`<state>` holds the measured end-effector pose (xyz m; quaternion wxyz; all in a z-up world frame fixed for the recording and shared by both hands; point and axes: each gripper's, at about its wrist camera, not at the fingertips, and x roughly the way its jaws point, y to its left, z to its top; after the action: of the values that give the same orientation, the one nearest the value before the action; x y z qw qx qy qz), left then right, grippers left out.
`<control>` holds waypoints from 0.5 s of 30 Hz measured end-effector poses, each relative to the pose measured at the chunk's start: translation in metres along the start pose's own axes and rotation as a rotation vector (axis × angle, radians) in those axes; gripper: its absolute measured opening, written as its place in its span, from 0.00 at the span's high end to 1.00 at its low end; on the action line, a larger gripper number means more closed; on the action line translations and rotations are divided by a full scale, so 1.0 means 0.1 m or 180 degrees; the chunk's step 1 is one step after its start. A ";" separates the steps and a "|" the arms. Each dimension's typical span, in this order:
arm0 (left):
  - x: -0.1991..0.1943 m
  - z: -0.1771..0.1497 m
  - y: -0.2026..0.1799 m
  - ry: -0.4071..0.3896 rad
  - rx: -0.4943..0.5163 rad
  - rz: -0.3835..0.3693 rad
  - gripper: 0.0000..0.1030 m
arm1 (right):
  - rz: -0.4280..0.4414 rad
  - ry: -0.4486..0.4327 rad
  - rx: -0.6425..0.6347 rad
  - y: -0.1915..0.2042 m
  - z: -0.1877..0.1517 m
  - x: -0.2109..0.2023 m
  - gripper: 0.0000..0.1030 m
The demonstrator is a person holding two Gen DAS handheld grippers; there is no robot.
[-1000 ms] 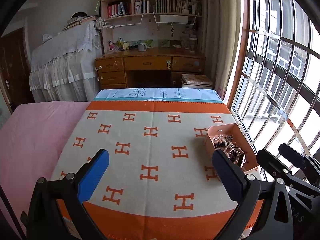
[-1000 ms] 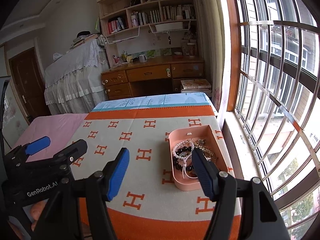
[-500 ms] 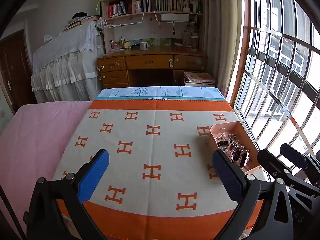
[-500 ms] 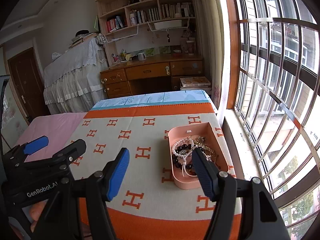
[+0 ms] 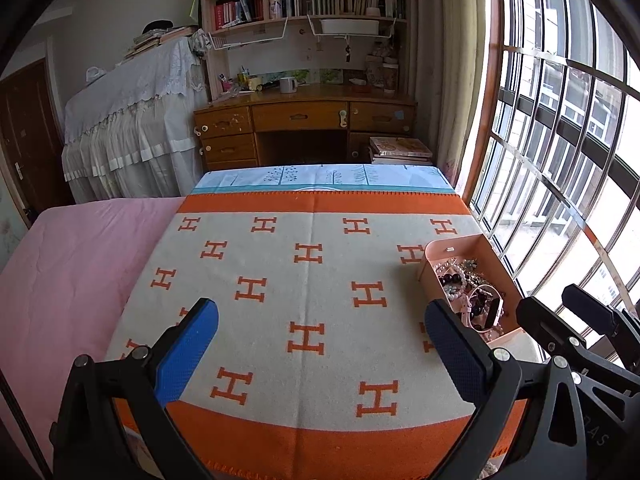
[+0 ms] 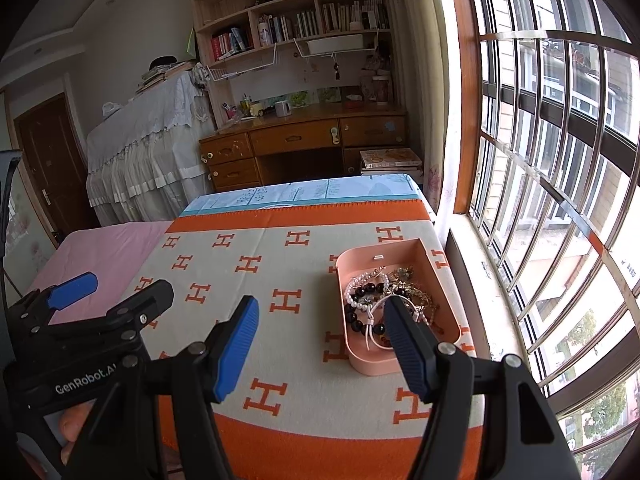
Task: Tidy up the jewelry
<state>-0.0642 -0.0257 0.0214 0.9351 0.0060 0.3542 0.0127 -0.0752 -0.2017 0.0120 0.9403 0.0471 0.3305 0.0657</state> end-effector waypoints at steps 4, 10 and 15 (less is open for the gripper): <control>0.02 -0.01 0.02 0.0023 -0.0005 -0.0016 0.01 | -0.0002 0.0004 0.0005 0.00 0.00 0.00 0.36; 0.02 0.00 0.01 0.0037 0.0002 -0.0017 0.01 | -0.0016 0.0011 0.0018 -0.02 -0.01 0.03 0.36; 0.03 0.01 0.01 0.0042 0.0002 -0.0020 0.01 | -0.0017 0.0012 0.0011 -0.02 -0.02 0.03 0.36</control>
<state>-0.0618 -0.0242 0.0200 0.9327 0.0051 0.3605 0.0097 -0.0740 -0.2032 0.0087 0.9398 0.0477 0.3324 0.0627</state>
